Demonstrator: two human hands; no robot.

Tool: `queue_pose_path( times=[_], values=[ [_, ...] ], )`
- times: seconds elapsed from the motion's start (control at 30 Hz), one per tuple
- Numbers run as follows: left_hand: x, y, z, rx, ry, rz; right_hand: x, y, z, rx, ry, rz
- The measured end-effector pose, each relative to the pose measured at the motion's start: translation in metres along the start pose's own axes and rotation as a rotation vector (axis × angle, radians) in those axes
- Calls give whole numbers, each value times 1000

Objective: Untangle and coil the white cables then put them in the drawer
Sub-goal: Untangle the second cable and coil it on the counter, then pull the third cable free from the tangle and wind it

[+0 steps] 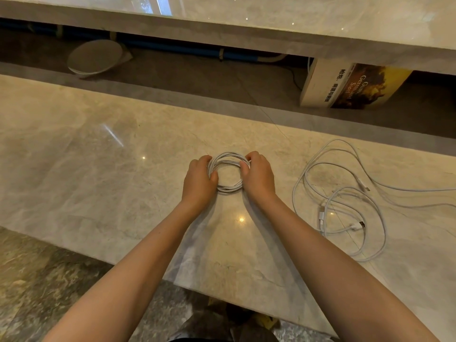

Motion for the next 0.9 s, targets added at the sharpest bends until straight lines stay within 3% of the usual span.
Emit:
queue_pose_path(
  times=[0.13, 0.33, 0.43, 0.6, 0.7, 0.9],
  values=[
    [2, 1, 4, 13, -5, -15, -6, 1, 3, 63, -102, -82],
    [6, 0, 9, 35, 19, 31, -5, 0, 8, 3, -416, -159],
    [3, -4, 6, 5, 58, 19, -8, -2, 5, 79, -432, -133],
    [-29, -8, -2, -97, 390, 39, -13, -18, -27, 230, -308, -114],
    [-67, -13, 14, -35, 433, 203, -26, -32, -66, 222, -306, -141],
    [-140, -50, 86, 189, 384, 609, -90, -76, -158, -29, -280, -58]
  ],
)
Point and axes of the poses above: each hand's wrist, its own y-axis towards the middle knuckle, its own z-axis out of the palm, x = y × z, the point moved 5 cm from there along y, towards the middle knuckle, and after that the axes turned 10 degrees about x, right-handed, at the moved point
